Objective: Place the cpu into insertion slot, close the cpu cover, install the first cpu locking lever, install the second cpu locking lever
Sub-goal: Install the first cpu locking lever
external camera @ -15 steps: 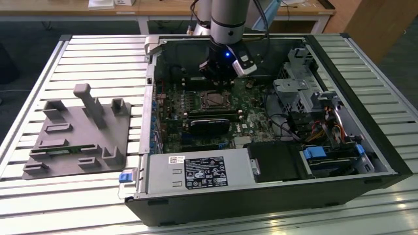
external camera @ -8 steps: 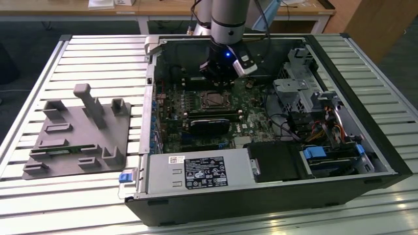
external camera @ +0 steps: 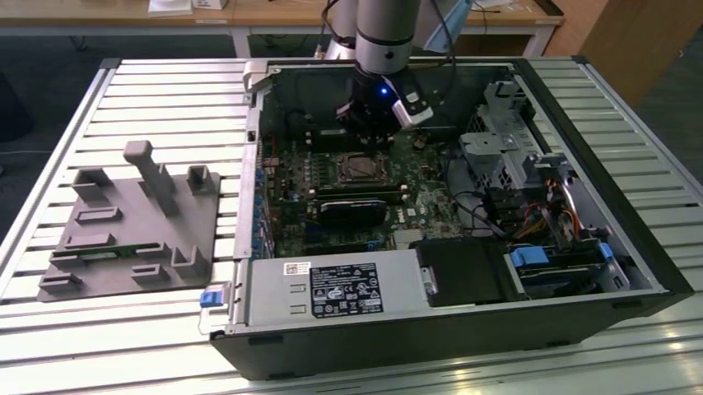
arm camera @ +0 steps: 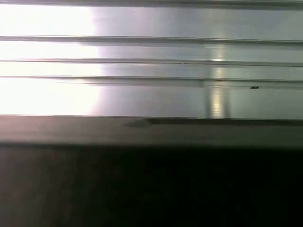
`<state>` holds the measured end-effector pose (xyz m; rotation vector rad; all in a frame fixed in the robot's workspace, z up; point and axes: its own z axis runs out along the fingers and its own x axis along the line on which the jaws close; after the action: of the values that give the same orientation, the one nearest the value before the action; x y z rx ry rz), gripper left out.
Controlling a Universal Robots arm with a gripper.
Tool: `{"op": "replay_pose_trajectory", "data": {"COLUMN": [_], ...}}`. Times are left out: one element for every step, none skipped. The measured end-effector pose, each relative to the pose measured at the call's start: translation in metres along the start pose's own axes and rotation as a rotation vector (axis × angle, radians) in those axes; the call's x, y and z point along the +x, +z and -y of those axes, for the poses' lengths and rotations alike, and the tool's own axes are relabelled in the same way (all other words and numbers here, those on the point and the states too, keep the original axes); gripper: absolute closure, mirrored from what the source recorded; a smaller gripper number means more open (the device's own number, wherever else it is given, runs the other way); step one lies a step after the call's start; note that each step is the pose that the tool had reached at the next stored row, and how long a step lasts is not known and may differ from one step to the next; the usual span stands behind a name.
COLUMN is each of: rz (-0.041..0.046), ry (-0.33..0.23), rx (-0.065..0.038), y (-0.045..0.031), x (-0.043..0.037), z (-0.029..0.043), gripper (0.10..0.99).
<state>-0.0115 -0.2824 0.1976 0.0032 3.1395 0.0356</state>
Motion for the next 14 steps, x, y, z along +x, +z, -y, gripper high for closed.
{"op": "replay_pose_trajectory", "data": {"rz": [0.0001,-0.0005,-0.0008,-0.0007,-0.0007,-0.0007,-0.0006,-0.0008,-0.0008,-0.0008,-0.0008,-0.0008,-0.0008,-0.0007], "ry": [0.000,0.000,0.000,0.000,0.000,0.000,0.000,0.000,0.000,0.000,0.000,0.000,0.000,0.000], "rx": [0.000,0.001,0.001,0.001,0.001,0.001,0.001,0.001,0.001,0.001,0.001,0.001,0.001,0.001], "y": [-0.0018,-0.0047,-0.0074,-0.0100,-0.0117,-0.0120,-0.0120,-0.0121,-0.0121,-0.0121,-0.0121,-0.0121,-0.0121,-0.0121], "x": [-0.0001,0.0000,0.0001,0.0001,0.0001,0.0001,0.0001,0.0000,0.0000,0.0001,0.0001,0.0001,0.0001,0.0001], "z": [-0.0002,-0.0001,0.0000,-0.0001,-0.0001,-0.0001,-0.0001,0.0005,0.0015,0.0023,0.0032,0.0041,0.0049,0.0055], "gripper": [0.980,0.980,0.980,0.980,0.980,0.980,0.980,0.980,0.980,0.980,0.980,0.980,0.980,0.980]}}
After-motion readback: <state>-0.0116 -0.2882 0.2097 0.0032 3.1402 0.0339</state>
